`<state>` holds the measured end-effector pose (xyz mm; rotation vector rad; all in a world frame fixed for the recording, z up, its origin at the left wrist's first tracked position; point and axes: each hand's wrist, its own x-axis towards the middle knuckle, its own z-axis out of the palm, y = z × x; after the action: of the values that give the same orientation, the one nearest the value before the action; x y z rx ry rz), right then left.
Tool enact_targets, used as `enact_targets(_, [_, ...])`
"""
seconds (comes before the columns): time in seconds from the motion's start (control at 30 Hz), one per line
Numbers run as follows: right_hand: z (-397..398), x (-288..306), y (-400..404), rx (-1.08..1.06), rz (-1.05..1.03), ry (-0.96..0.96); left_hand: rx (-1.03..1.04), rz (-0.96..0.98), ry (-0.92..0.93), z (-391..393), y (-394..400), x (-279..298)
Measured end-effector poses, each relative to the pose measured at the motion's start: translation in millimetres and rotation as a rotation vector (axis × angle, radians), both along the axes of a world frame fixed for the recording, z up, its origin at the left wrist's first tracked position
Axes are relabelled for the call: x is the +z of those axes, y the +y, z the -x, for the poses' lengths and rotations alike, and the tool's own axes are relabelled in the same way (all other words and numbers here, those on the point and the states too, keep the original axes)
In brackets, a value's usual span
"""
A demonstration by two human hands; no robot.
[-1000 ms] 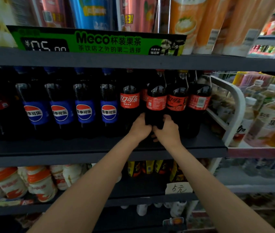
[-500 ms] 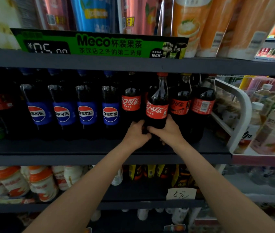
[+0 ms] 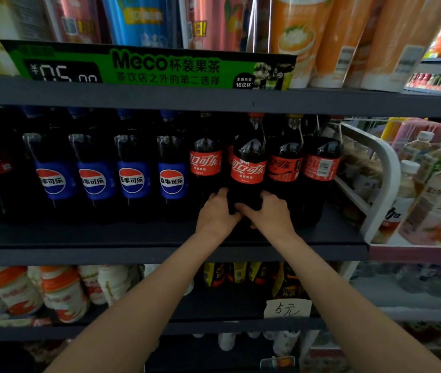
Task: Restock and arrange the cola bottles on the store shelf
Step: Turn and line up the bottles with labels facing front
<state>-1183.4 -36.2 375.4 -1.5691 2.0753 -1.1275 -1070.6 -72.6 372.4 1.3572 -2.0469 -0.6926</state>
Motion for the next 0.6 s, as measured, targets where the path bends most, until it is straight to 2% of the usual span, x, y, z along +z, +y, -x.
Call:
enact_targets(0.1, [-1.6, 2.1, 0.9, 0.031, -0.01, -0.037, 0.018, 0.037, -0.018, -3.7, -0.8, 0.4])
enact_targets(0.23, [-9.4, 5.2, -3.5, 0.031, -0.03, 0.052, 0.036, 0.088, -0.008, -9.6, -0.8, -0.2])
enact_targets(0.4, [-10.1, 13.5, -11.5, 0.048, -0.108, -0.099, 0.147, 0.134, -0.053, -20.7, 0.1, 3.6])
enact_targets(0.47, [-10.7, 14.0, -13.4, 0.042, -0.13, -0.112, 0.211, 0.202, -0.189, -29.3, 3.7, 5.4])
enact_targets(0.53, [-10.3, 14.8, -15.9, 0.055, -0.151, -0.109, 0.21, 0.274, -0.439, -35.7, 6.6, 8.4])
enact_targets(0.6, [-9.9, 18.6, -19.2, 0.057, -0.198, -0.107, 0.191, 0.287, -0.595, -37.2, 7.9, 12.5])
